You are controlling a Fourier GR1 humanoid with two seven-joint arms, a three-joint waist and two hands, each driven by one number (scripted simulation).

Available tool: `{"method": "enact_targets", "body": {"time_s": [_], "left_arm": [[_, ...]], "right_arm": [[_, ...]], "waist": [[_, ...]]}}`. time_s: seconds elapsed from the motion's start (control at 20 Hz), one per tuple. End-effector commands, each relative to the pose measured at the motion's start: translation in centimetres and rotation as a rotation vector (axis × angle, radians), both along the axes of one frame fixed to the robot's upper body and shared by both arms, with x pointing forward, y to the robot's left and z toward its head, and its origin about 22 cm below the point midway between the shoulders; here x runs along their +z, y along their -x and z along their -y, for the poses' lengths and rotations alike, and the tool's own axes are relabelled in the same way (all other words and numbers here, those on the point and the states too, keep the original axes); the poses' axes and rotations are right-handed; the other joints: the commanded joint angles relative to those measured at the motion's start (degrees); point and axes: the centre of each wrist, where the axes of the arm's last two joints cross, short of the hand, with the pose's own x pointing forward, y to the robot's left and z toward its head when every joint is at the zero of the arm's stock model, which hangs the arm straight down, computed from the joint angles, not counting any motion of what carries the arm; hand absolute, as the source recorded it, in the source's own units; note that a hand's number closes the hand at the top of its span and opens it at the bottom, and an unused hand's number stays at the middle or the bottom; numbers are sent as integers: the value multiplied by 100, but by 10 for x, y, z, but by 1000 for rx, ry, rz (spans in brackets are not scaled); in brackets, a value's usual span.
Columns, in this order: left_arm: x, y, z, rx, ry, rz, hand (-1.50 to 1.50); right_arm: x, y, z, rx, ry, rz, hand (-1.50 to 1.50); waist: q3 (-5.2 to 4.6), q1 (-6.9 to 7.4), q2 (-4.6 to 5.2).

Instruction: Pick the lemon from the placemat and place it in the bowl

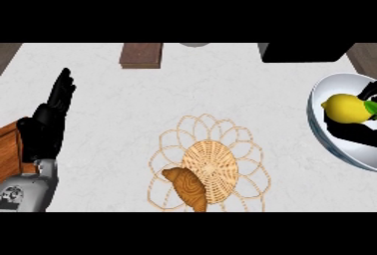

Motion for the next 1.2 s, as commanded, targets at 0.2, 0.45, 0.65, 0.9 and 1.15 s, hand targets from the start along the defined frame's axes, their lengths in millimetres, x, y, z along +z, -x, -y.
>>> {"method": "enact_targets", "body": {"time_s": [0.2, 0.45, 0.65, 0.9, 1.15], "left_arm": [[3, 8, 6, -37, -8, 17, 0], [7, -8, -11, -42, 8, 19, 0], [11, -9, 17, -53, -5, 29, 0], [5, -11, 8, -29, -2, 22, 0], [7, 1, 10, -42, -5, 24, 0]], "right_arm": [[-38, -26, 75, -148, 189, -46, 150], [-56, -56, 111, -204, 180, -101, 150], [-78, -69, 115, -159, -13, -184, -150], [-81, -74, 130, -6, -143, -105, -150], [-78, -80, 141, 21, -189, 8, -150]], "waist": [[2, 150, 19], [4, 202, 42], [13, 268, 61], [11, 213, 48], [8, 217, 32]]}}
